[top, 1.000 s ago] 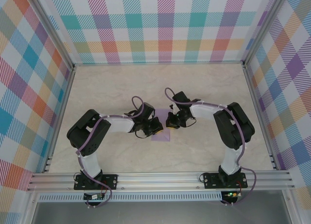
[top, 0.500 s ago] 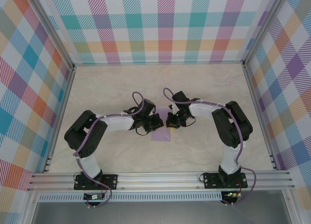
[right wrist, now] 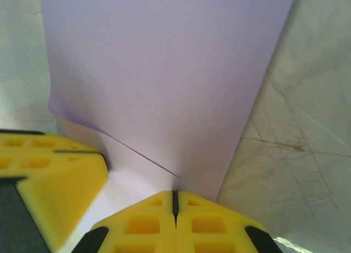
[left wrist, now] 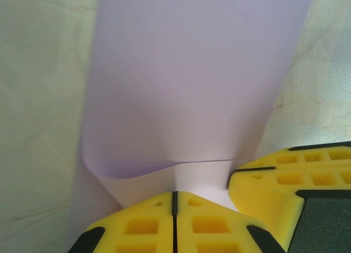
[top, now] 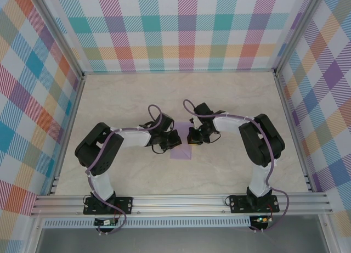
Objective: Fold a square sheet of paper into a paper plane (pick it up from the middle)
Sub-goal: Fold the triangle a second time at the center of the table.
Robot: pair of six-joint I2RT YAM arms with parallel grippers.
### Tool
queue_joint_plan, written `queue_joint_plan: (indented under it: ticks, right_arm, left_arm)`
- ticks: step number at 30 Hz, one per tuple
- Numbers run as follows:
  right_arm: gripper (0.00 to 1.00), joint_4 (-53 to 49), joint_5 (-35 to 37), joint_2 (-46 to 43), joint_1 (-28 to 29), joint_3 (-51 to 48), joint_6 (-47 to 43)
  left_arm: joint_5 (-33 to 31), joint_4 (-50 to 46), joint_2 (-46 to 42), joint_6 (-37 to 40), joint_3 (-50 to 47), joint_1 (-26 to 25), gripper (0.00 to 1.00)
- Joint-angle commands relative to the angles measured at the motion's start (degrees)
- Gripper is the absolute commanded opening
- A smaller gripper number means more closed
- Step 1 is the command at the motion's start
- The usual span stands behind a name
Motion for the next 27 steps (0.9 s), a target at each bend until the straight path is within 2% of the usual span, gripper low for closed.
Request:
queue_joint_plan:
  ticks: [1,5,10,17,21,27]
  right_arm:
    - [0.05,-3.56,4.63,2.87,-0.01,-1.45,-3.57]
    - [0.05,-4.19,5.66,3.17,-0.02,-1.56,-4.93]
    - [0.05,-4.16,5.48,3.41,0.03,-1.33,-4.94]
    - [0.05,-4.19,3.5,2.56,-0.02,0.07,-5.06]
    - [0.05,-3.49,1.92,1.61,0.01,0.1,-5.11]
    - [0.05,-2.35,-1.01,-0.41,0.01,0.68,-5.42]
  left_arm:
    - [-3.41,-4.05,-0.85,3.75,-0.81,3.78,0.07]
    - [-2.7,-7.4,0.23,7.91,2.8,6.62,0.07]
    - [-1.06,-8.61,0.14,9.44,4.57,8.45,0.07]
    - [6.77,0.67,-5.22,5.99,1.41,5.46,0.07]
    - [7.01,1.63,-3.15,4.74,1.37,3.13,0.06]
    - [6.56,1.5,0.38,3.89,0.64,2.52,0.04]
